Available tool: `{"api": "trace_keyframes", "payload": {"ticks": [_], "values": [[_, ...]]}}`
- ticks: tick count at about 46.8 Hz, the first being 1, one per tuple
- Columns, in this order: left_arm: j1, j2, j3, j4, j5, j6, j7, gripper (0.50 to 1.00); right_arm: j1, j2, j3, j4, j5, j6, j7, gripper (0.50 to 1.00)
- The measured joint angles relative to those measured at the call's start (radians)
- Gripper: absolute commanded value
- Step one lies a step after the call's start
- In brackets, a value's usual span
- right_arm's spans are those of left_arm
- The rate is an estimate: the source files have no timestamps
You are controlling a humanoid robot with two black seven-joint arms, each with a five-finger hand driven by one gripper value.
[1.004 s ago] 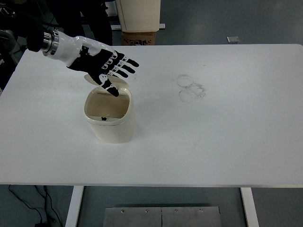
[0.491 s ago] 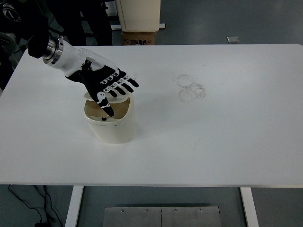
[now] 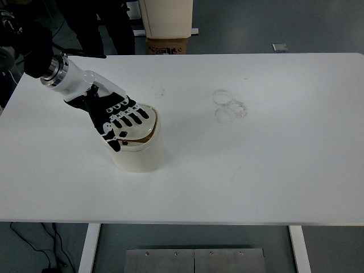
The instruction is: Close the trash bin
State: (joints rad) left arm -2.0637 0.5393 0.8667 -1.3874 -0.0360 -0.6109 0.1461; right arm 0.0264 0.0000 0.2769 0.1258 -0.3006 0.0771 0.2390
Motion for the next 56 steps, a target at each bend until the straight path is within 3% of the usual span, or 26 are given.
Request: {"api": "trace_keyframes", "payload": {"ticks": [56], "values": [[0.012, -0.028, 0.006, 0.0, 0.007, 0.0, 0.019, 1.0, 0.0, 0.0, 0.0, 0.0, 0.0, 0.0, 0.0, 0.991]]}}
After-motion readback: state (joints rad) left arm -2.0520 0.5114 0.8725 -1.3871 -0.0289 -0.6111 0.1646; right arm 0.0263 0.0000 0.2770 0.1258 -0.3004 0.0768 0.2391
